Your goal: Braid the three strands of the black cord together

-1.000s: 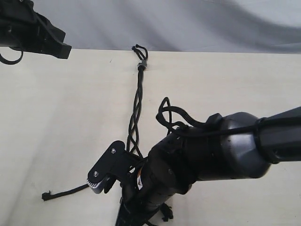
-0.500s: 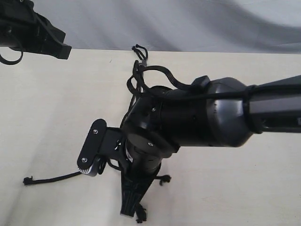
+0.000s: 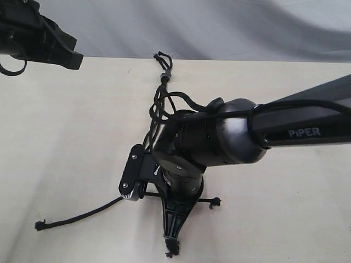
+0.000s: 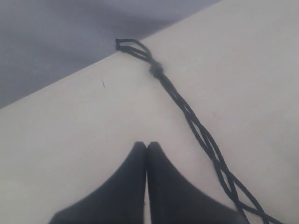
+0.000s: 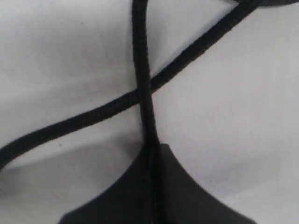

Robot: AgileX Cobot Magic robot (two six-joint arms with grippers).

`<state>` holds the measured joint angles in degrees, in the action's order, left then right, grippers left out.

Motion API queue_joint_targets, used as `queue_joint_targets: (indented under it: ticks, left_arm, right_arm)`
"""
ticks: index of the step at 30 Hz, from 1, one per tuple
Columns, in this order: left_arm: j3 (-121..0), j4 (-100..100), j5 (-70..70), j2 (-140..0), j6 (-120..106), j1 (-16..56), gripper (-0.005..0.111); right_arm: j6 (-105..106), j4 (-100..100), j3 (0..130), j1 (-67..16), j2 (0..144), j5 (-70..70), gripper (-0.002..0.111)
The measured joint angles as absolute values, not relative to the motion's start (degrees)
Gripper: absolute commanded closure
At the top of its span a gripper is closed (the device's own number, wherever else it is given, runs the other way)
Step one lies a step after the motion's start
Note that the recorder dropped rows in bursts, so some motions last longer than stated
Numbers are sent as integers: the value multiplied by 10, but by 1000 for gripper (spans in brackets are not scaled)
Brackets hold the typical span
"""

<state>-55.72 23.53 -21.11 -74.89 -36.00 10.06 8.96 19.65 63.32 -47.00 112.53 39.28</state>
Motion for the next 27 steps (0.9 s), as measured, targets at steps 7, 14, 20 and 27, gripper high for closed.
queue_joint_targets:
  ticks: [7,14,20,27]
  left_arm:
    - [-557,235,-213,-749,-360,101,106]
    - [-557,235,-213,-749,-360,101,106]
    - [-557,235,-213,-749,-360,101,106]
    - [-557,235,-213,-749,-360,101,106]
  right_arm:
    - [156,123,639,-508,1127,394,109]
    - [201,74,638,-558,1113,392,109]
    - [205,69,637,-527,1063,383,109]
    - [205,69,632,-452,1054,378,109]
